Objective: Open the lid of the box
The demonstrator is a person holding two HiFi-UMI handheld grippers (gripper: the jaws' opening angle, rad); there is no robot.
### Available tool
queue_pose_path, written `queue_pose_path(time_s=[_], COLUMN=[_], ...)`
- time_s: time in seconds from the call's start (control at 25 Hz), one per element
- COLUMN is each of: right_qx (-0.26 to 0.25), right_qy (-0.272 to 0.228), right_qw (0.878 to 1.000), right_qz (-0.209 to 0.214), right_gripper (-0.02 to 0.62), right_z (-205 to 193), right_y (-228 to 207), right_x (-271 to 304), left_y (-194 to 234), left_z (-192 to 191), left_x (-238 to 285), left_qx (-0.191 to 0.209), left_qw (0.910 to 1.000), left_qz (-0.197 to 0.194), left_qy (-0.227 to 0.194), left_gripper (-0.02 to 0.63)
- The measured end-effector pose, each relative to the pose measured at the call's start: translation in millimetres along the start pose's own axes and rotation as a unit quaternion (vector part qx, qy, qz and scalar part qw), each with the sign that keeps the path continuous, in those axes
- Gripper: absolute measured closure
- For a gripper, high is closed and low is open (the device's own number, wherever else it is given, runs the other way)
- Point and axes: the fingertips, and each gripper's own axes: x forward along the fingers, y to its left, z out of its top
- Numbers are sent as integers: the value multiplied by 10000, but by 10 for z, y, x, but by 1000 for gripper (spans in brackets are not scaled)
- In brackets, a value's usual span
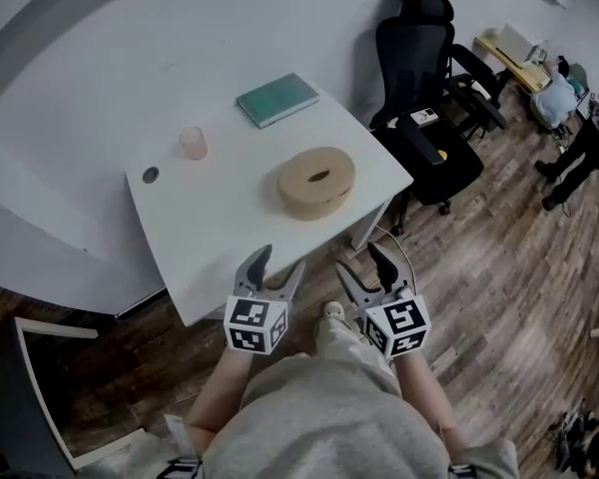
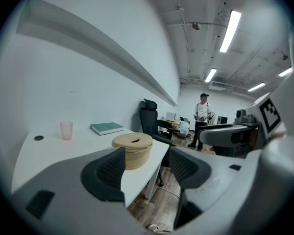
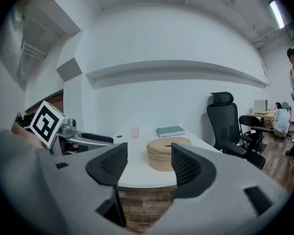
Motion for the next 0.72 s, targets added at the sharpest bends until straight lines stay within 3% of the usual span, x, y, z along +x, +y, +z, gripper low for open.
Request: queue_pose_path(time_s=[0.32,0.72], right_qx=[-193,-562], right_qy=[98,345], right_qw=[9978,9842], right_qz=[633,1645], right_gripper=[325,325], right_z=[191,257], right_y=[-396,-482], right_x=[530,1112], left_y=[163,418], left_z=[105,6], left_x=[488,854], left_qx=[-130,-506], left_qw=[9985,9913], left_qz=[516,1196], left_qy=[102,227], left_gripper=[348,344])
